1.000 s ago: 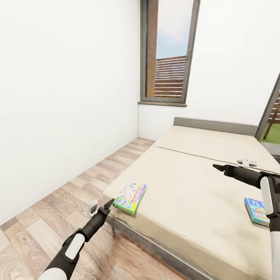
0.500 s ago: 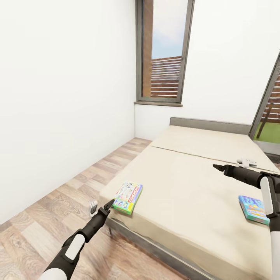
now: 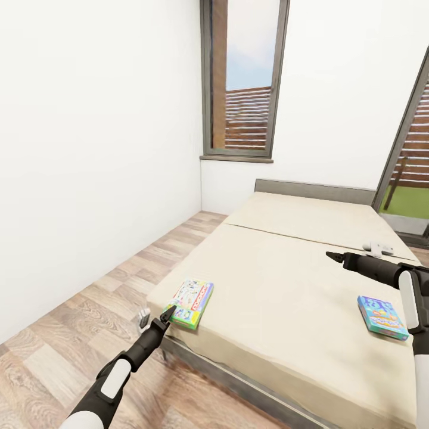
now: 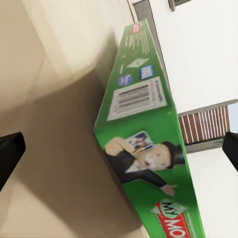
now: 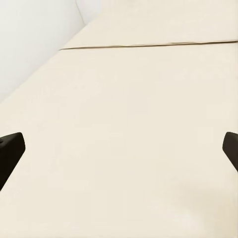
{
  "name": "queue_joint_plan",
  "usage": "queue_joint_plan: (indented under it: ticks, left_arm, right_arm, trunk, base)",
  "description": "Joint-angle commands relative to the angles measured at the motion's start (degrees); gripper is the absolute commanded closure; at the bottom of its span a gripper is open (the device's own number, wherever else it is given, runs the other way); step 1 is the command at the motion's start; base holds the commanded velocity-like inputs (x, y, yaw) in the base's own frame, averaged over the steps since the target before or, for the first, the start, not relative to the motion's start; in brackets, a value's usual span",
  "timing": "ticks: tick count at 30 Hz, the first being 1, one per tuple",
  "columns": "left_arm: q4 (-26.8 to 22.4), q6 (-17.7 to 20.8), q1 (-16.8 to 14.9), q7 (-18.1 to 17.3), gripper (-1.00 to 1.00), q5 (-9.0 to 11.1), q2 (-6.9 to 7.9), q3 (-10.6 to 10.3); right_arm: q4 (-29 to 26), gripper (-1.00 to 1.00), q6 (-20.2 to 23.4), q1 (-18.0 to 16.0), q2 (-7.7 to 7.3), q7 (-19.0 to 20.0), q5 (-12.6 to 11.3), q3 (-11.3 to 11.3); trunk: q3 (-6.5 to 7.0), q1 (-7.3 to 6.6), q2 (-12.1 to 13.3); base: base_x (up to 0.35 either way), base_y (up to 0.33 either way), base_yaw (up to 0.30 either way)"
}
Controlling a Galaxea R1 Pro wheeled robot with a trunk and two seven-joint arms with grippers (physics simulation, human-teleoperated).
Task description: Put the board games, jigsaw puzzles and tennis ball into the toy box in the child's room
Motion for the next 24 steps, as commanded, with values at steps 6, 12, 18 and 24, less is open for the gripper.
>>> queue_joint_plan:
  ticks: [6,12,18,24]
  left_arm:
    - [0.1,0.5,0.0,-0.2,-1.0,0.2,-0.29,0.3]
    - [0.1,0.5,-0.1,-0.2,-1.0,0.2,-0.67,0.2]
    - [0.1,0.5,-0.1,-0.2,-1.0,0.2,-0.78,0.2]
    - [0.1,0.5,-0.2,-0.1,-1.0,0.2,-0.94,0.1]
  right_arm:
    - [0.0,-1.0,0.4,0.0,0.04,-0.1,-0.5,-0.1]
    - [0.0,-1.0,0.4,0.0,0.05,-0.1,-0.5,-0.1]
    - [-0.1,-1.0,0.4,0.0,0.07,-0.1,-0.5,-0.1]
    - [-0.1,-1.0,0.4,0.0,0.04,-0.1,-0.5,-0.1]
  trunk:
    - [-0.06,-0.01,0.0]
    - [-0.06,-0.01,0.0]
    - [-0.06,-0.01,0.0]
    - [-0.06,-0.01,0.0]
  base:
    - [0.0,0.0,-0.012]
    - [0.0,0.0,-0.004]
    - [0.0,0.0,-0.001]
    - [0.0,0.0,0.0]
